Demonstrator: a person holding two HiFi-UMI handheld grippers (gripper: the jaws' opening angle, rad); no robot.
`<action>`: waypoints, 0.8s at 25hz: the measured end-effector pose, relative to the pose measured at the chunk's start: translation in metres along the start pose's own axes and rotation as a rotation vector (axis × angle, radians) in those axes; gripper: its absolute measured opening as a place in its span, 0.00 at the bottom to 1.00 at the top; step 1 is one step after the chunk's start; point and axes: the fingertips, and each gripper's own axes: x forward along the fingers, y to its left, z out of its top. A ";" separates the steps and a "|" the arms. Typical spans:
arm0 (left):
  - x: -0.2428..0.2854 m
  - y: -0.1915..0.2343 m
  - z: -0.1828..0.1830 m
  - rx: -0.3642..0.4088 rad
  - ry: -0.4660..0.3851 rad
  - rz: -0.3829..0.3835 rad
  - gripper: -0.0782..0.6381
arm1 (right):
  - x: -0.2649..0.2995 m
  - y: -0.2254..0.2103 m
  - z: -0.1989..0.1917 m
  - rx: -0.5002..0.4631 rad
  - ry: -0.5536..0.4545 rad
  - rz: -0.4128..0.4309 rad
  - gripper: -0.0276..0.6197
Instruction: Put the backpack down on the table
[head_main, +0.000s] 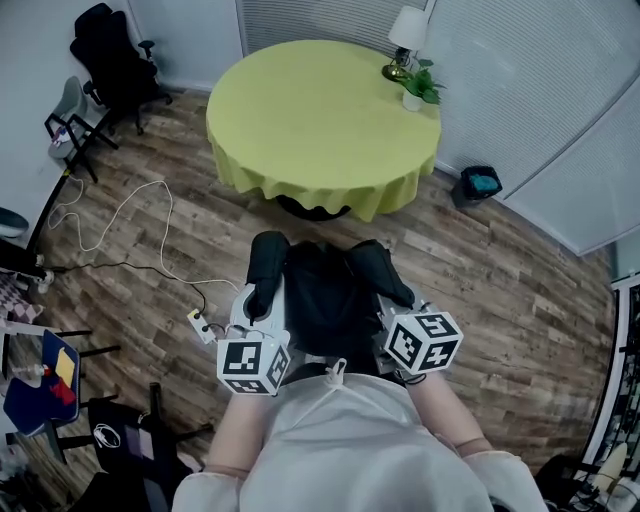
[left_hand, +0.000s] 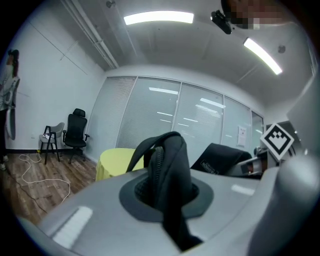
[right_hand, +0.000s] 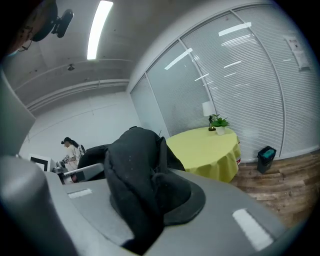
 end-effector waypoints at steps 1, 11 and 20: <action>0.006 0.004 0.000 -0.001 0.001 0.005 0.14 | 0.007 -0.002 0.002 -0.001 0.002 0.004 0.08; 0.090 0.029 0.014 0.006 0.012 0.068 0.14 | 0.092 -0.044 0.043 0.004 0.025 0.069 0.08; 0.229 0.033 0.059 0.025 -0.031 0.135 0.14 | 0.190 -0.117 0.138 -0.048 0.008 0.159 0.08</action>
